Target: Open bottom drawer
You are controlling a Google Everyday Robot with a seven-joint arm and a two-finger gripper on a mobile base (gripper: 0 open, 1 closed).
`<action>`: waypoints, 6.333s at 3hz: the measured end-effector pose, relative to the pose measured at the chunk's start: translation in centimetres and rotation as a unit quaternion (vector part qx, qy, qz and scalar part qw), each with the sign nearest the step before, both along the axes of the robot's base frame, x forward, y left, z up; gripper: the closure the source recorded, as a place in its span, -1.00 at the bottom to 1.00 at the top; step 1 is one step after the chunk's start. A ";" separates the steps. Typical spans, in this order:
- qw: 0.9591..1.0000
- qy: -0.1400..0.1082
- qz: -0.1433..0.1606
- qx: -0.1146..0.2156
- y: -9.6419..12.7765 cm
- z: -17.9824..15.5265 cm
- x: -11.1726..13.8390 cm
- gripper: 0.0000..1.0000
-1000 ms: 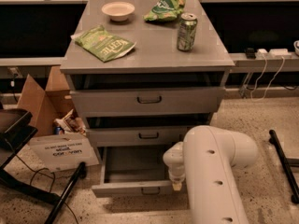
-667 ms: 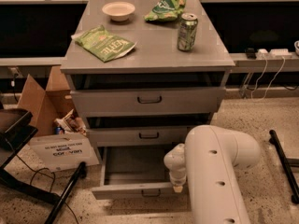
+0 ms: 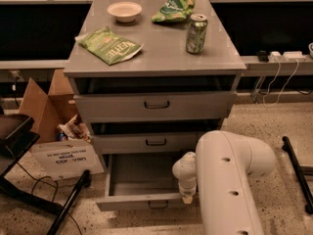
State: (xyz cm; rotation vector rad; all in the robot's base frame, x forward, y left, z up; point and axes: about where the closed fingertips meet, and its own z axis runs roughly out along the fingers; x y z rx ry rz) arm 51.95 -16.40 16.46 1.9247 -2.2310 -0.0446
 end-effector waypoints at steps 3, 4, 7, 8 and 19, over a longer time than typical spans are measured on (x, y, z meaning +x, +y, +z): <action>0.999 0.012 -0.034 -0.003 -1.0 1.1 -2.7 1.00; 0.999 0.017 -0.040 -0.004 -1.3 1.1 -3.6 1.00; 0.996 0.045 -0.082 0.001 -2.0 1.6 -7.6 1.00; 0.993 0.062 -0.099 0.001 -3.0 1.7 -10.3 1.00; 0.983 0.096 -0.154 0.004 -5.0 2.0 -17.4 -1.00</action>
Offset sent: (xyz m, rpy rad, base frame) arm -0.4969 -0.2081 0.0733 -0.1951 0.5863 -0.7216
